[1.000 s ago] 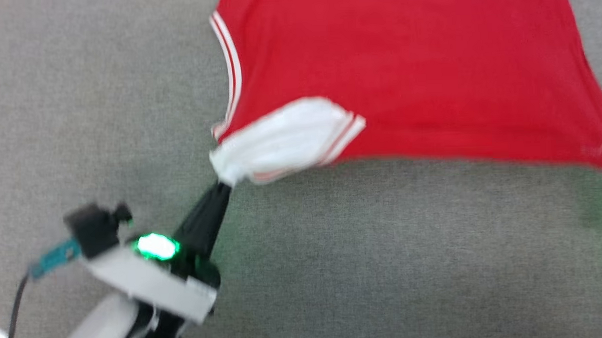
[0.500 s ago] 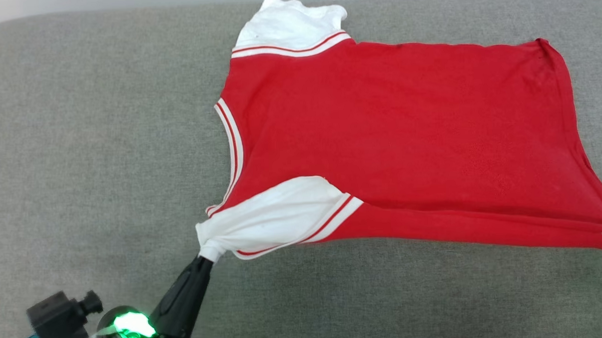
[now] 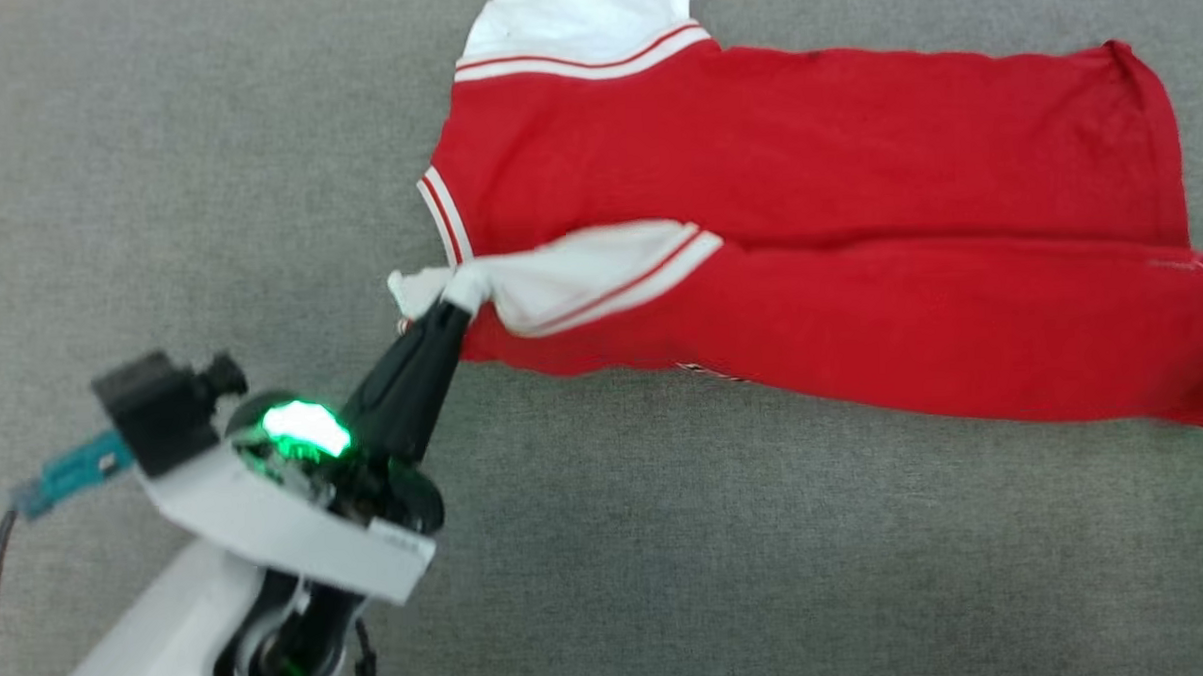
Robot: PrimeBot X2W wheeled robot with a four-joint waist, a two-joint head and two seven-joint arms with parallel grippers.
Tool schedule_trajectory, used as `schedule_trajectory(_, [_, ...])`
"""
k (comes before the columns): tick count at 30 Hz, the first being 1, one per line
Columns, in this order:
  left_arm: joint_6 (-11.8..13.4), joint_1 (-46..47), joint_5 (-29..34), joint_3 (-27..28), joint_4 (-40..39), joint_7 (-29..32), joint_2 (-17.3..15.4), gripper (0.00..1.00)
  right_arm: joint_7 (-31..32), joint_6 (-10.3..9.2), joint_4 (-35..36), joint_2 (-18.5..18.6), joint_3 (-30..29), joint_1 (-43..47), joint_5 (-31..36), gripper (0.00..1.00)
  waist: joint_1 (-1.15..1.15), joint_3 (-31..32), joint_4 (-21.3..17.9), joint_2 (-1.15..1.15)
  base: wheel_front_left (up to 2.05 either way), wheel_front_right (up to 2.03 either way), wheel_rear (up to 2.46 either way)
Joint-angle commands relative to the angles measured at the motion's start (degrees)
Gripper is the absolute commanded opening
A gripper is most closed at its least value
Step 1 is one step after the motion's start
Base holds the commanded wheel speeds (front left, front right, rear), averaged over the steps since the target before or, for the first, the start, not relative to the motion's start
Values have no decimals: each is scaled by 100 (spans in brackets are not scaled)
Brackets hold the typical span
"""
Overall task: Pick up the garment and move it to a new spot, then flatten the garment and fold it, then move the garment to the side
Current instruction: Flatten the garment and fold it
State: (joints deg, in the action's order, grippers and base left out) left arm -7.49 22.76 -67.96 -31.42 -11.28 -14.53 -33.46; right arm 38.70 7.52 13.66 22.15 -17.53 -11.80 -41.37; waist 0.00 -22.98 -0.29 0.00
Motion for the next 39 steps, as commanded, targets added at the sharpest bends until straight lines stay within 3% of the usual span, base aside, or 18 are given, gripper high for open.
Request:
schedule_trajectory(1, [8, 227, -46, -76, 171, 4, -7, 0, 1, -6, -207, 56, 129, -225, -43, 0, 0, -125, -10, 0, 0, 0, 0])
schedule_trajectory(4, [8, 627, -200, -223, 644, -10, 62, 0, -80, -6, -718, 109, 276, -594, -12, 0, 0, -250, -9, 0, 0, 0, 0])
schedule_trajectory(19, [11, 1549, 223, -1122, 3049, -44, 278, 0, -1013, -6, -2704, 285, 1270, -1506, 122, 0, 0, -652, -47, 0, 0, 0, 0])
schedule_trajectory(20, [11, 1588, 232, -1184, 3129, -45, 270, 3, -1068, -6, -2768, 298, 1351, -1536, 113, 0, 0, -638, -47, 0, 0, 0, 0])
schedule_trajectory(22, [13, 1681, 255, -1274, 3242, -38, 230, 40, -1232, -6, -2862, 336, 1486, -1588, 111, 0, 0, -579, -40, 0, 0, 0, 0])
schedule_trajectory(23, [14, 1736, 275, -1303, 3276, -39, 190, 75, -1327, -6, -2900, 365, 1531, -1617, 103, 3, 0, -540, -38, 0, 0, 0, 0])
schedule_trajectory(24, [14, 1789, 276, -1339, 3294, -40, 151, 100, -1409, -6, -2932, 383, 1569, -1639, 83, 29, 0, -488, -36, 0, 0, 0, 0])
schedule_trajectory(25, [15, 1843, 288, -1380, 3291, -41, 101, 100, -1480, -6, -2954, 404, 1595, -1639, 64, 46, 0, -428, -30, 0, 0, 0, 0])
schedule_trajectory(26, [14, 1885, 313, -1434, 3282, -45, 50, 100, -1551, -6, -2970, 434, 1607, -1629, 53, 93, 0, -367, -23, 0, 0, 0, 0])
schedule_trajectory(27, [13, 1952, 345, -1492, 3261, -50, 6, 100, -1618, -6, -2966, 465, 1622, -1620, 52, 100, 0, -308, -16, 0, 0, 0, 0])
schedule_trajectory(32, [8, 2402, 417, -1696, 3180, 435, -446, 100, -1884, -6, -2894, 558, 1623, -1576, -45, 100, 0, -36, 9, 0, 0, 0, 0])
schedule_trajectory(39, [474, 2913, 357, -2034, 2822, 2177, -859, 100, -1995, -6, -2852, 601, 1569, -1426, -109, 100, 0, 337, 26, 0, 0, 0, 0])
